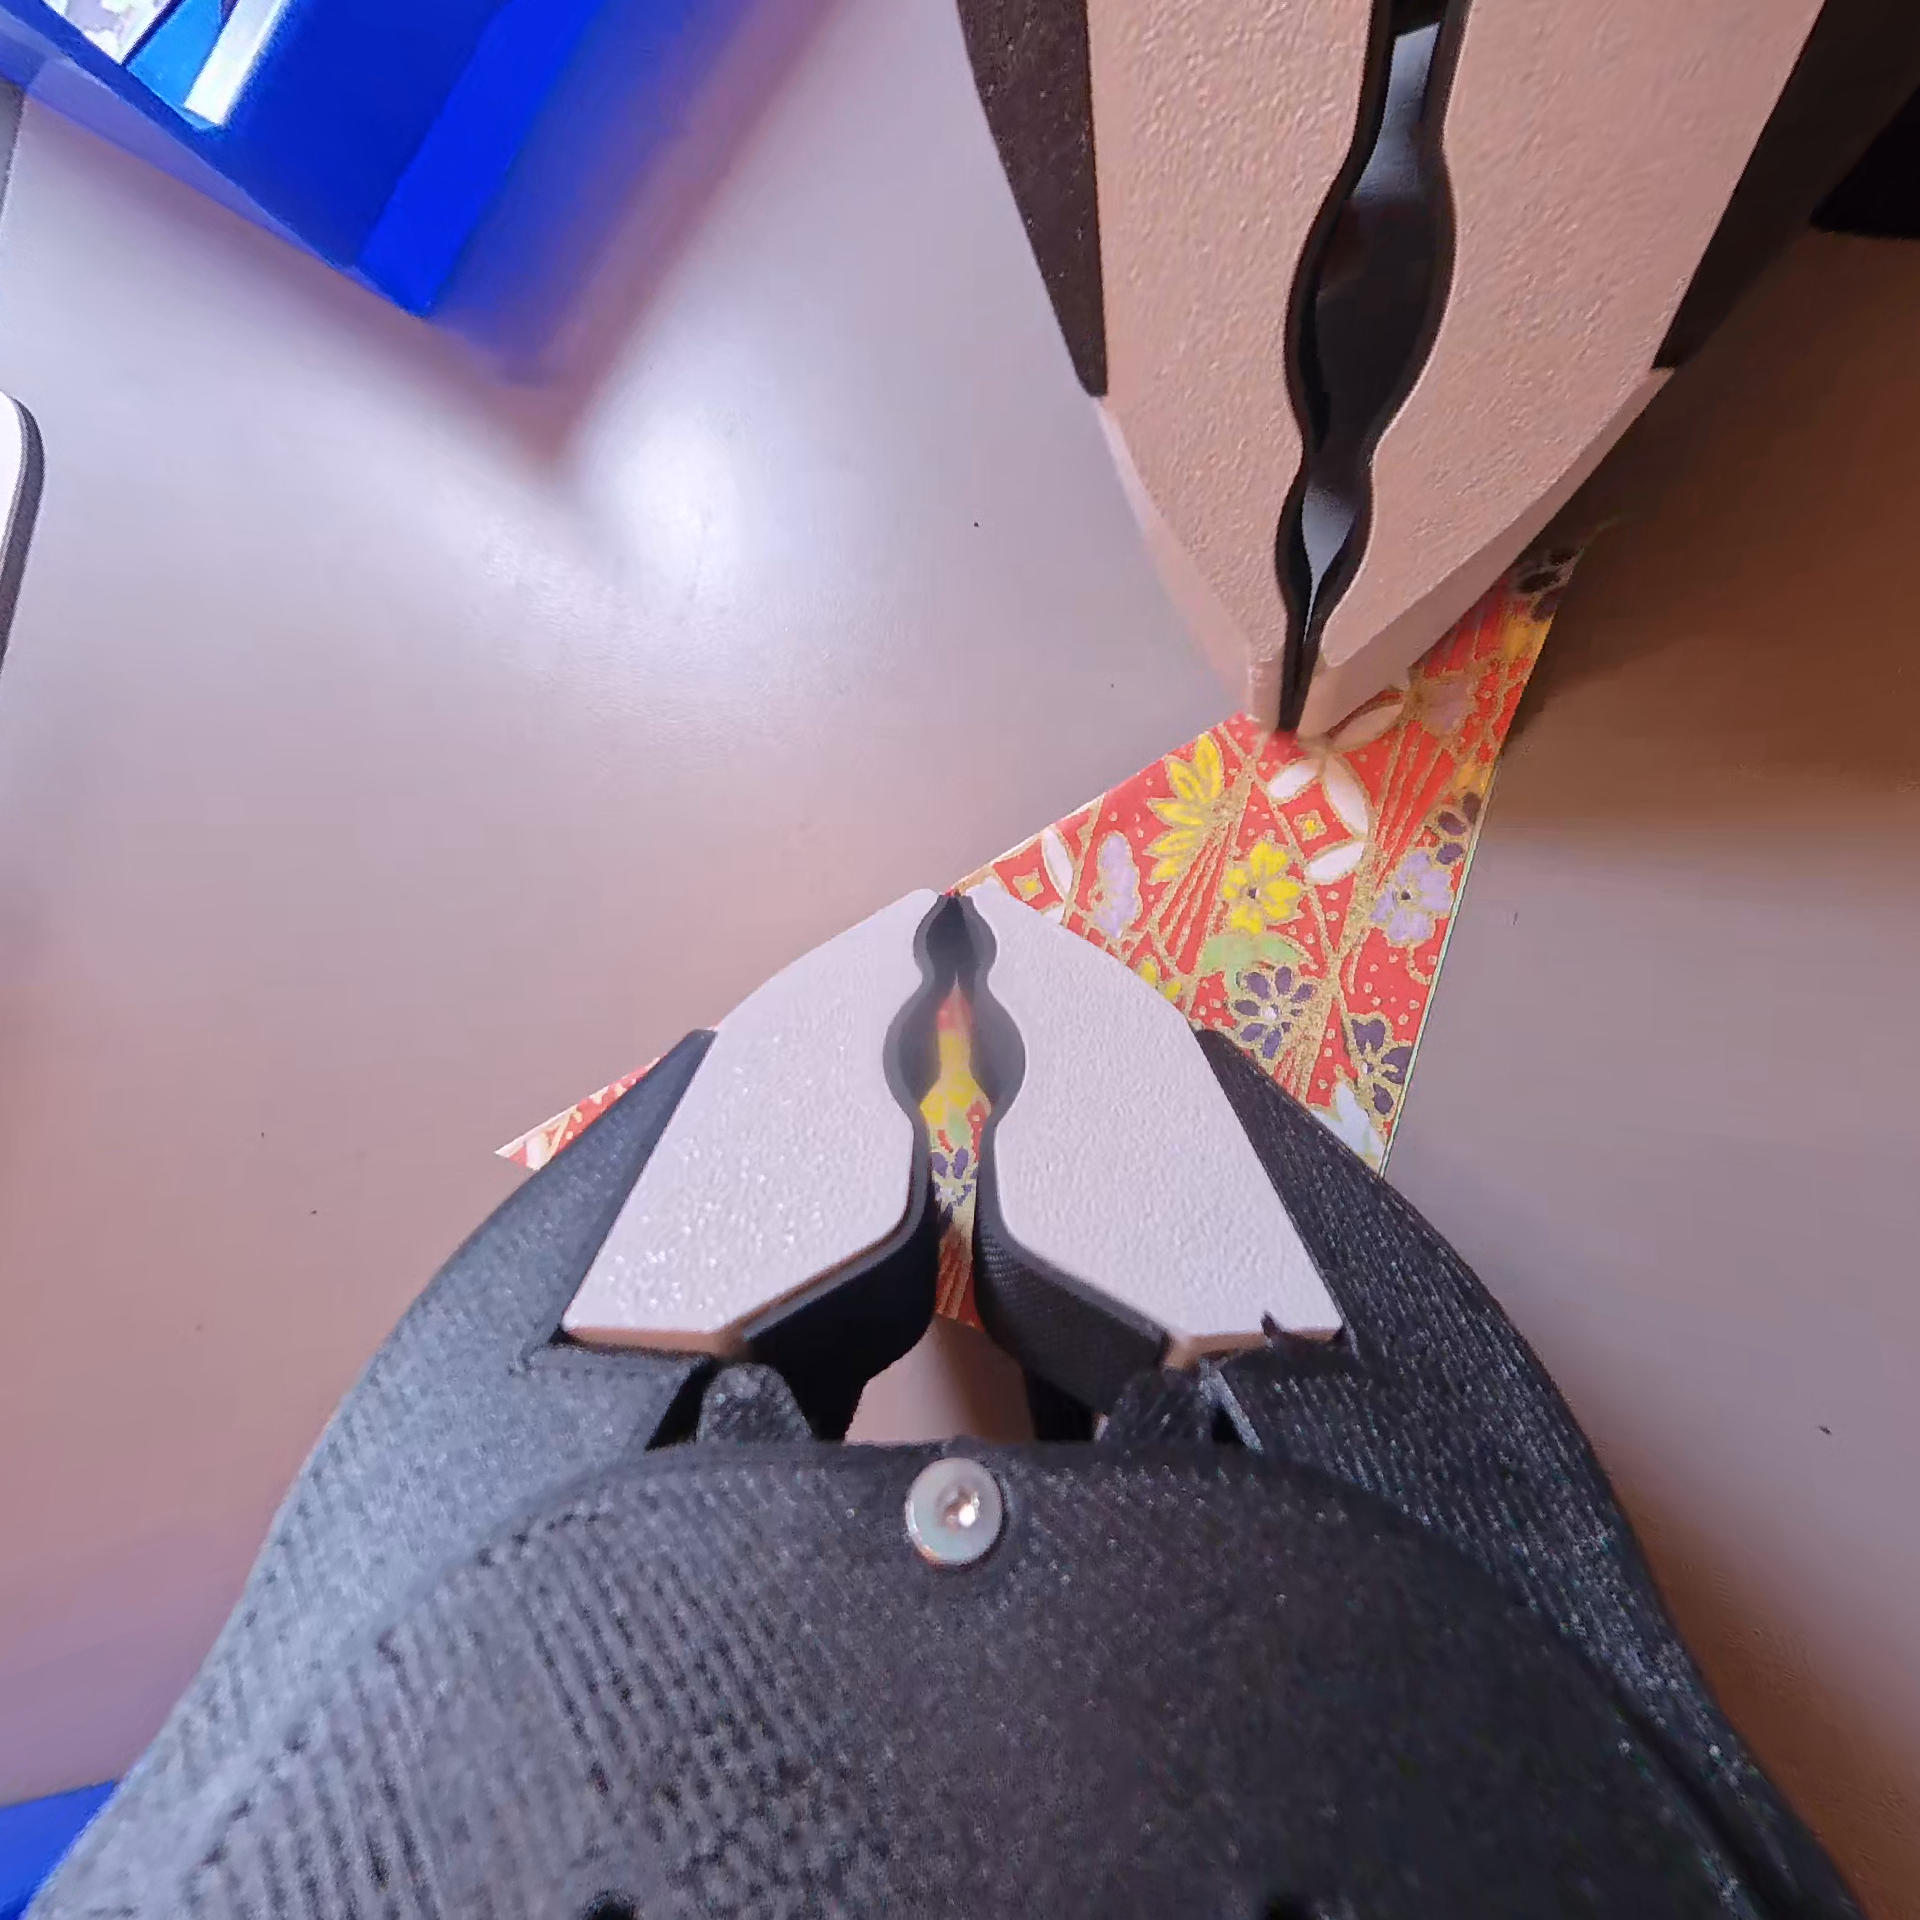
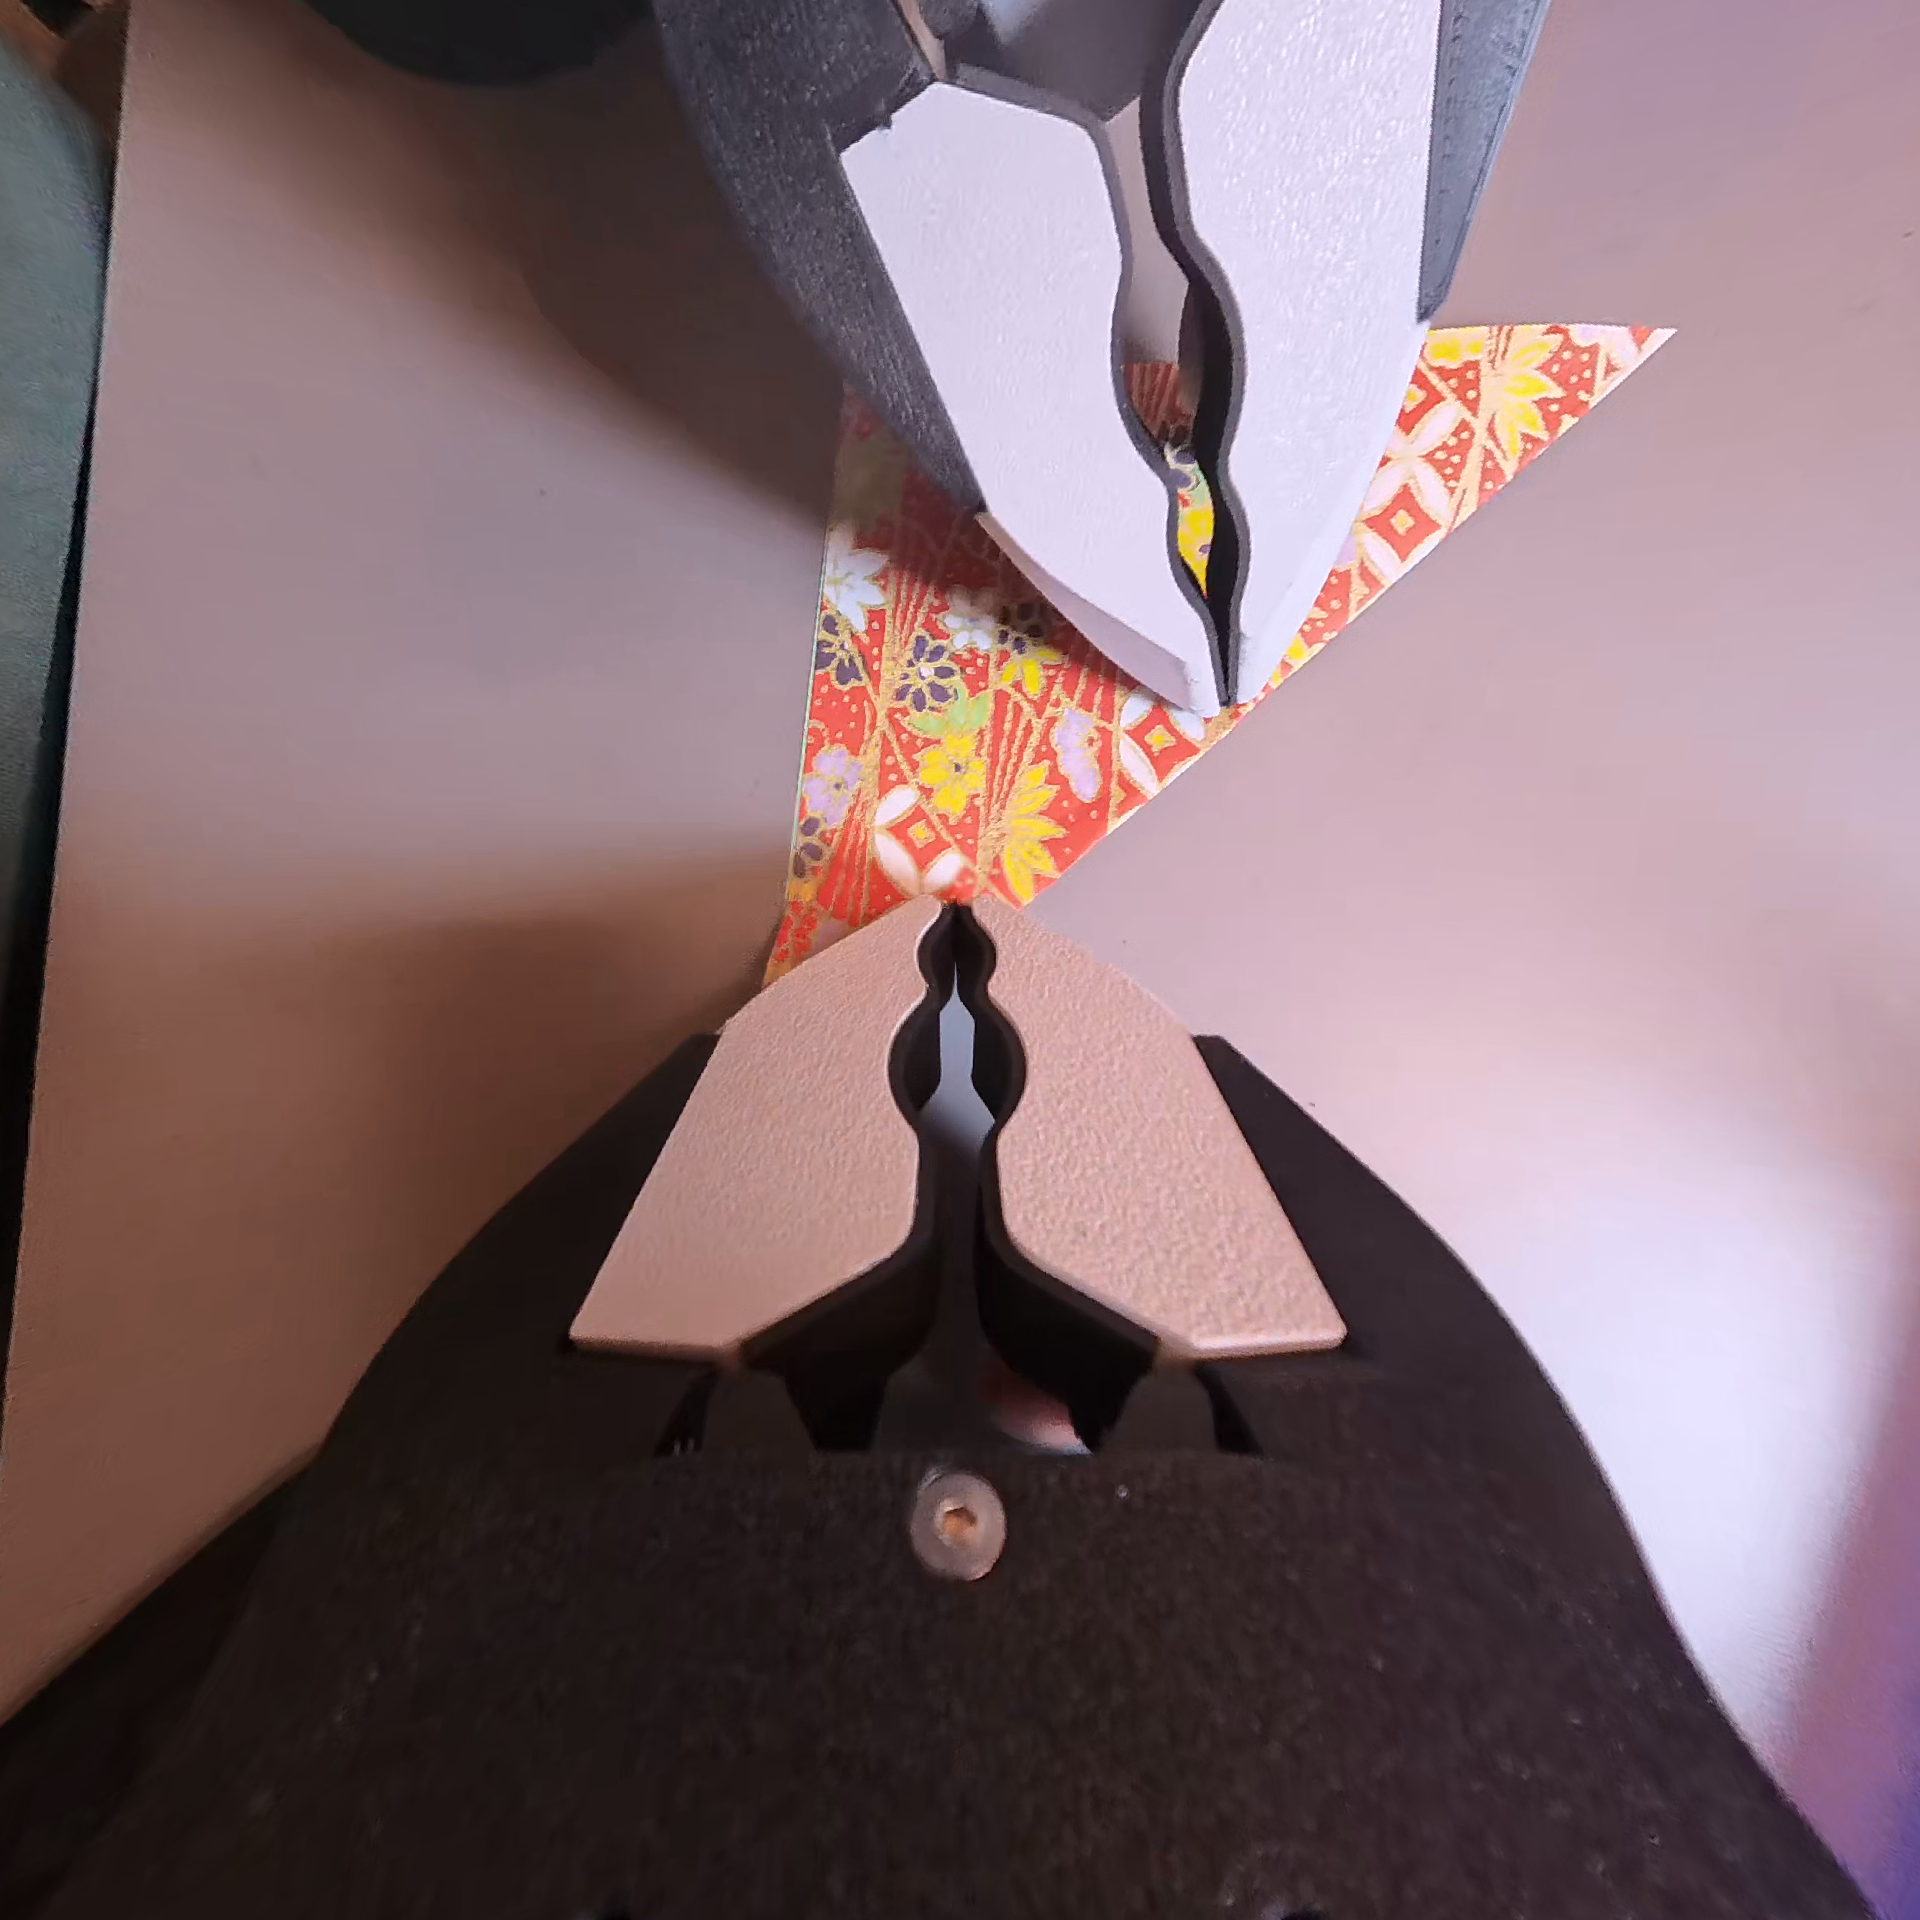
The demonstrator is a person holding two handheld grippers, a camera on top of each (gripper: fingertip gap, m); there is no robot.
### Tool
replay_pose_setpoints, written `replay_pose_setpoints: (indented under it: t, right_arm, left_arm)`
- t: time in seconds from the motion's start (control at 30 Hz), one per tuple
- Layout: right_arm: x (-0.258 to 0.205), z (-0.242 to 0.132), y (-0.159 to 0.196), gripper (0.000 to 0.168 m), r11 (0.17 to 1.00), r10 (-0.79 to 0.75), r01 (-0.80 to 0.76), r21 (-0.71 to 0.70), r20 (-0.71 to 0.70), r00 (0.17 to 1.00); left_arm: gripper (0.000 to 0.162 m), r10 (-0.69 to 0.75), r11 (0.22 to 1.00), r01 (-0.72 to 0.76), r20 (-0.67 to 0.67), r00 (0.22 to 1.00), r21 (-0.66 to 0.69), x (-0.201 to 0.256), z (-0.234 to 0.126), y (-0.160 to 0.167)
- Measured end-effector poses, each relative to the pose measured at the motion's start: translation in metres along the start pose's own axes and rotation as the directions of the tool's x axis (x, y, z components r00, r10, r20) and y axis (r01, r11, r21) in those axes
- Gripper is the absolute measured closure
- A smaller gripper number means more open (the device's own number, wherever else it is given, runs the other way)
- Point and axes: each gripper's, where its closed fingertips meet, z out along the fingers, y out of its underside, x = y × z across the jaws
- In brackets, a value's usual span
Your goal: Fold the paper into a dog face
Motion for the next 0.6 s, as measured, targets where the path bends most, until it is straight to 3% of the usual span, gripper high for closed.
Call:
replay_pose_setpoints:
  t: [0.6]
  right_arm:
    - [-0.012, -0.008, 0.010, 0.168, 0.999, -0.039, 0.038, 0.014, 0.026, 0.999]
  left_arm:
    - [0.162, 0.002, 1.000, -0.002, -0.006, 1.000, 0.003, 0.000, 0.000, 0.000]
